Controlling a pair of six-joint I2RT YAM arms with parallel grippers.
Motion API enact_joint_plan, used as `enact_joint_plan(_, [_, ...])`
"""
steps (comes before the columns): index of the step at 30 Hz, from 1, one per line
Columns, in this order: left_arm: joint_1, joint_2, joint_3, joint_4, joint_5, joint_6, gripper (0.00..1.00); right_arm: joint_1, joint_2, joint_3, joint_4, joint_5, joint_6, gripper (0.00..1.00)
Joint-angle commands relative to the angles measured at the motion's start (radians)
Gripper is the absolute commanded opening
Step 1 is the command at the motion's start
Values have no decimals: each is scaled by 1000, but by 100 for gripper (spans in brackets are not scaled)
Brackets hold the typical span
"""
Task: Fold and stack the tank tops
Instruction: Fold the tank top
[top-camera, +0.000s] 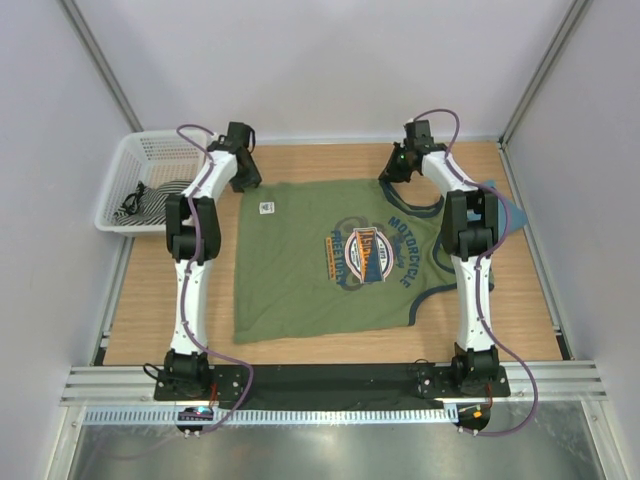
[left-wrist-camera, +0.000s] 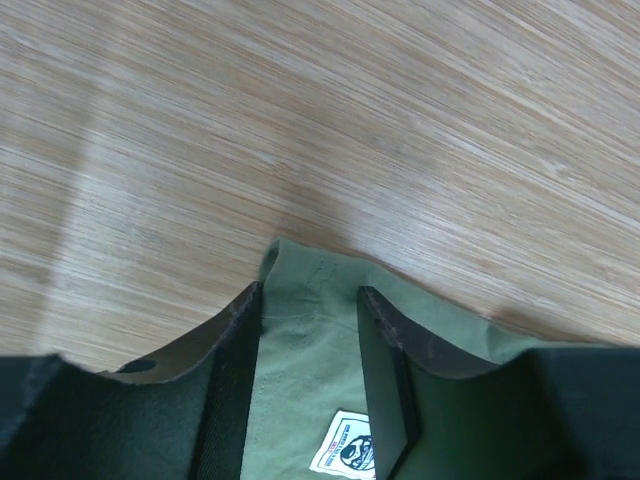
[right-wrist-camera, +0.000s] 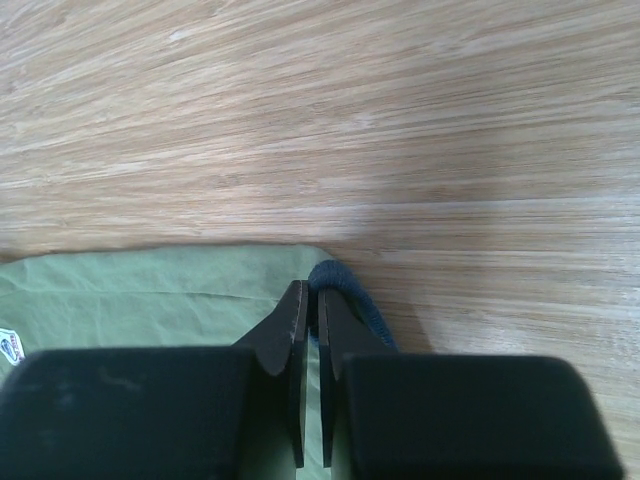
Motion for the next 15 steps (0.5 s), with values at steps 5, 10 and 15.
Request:
enact_joint_plan(5, [-6, -37, -21, -6, 11, 6, 31, 5, -24, 47, 14, 2, -10, 1])
enact_joint_plan(10, [-4, -46, -13, -12, -17, 10, 0, 4, -30, 43, 12, 4, -11, 1])
enact_joint_plan(15, [1, -79, 16, -29, -76, 35, 0, 4, -46, 46, 19, 7, -14, 1])
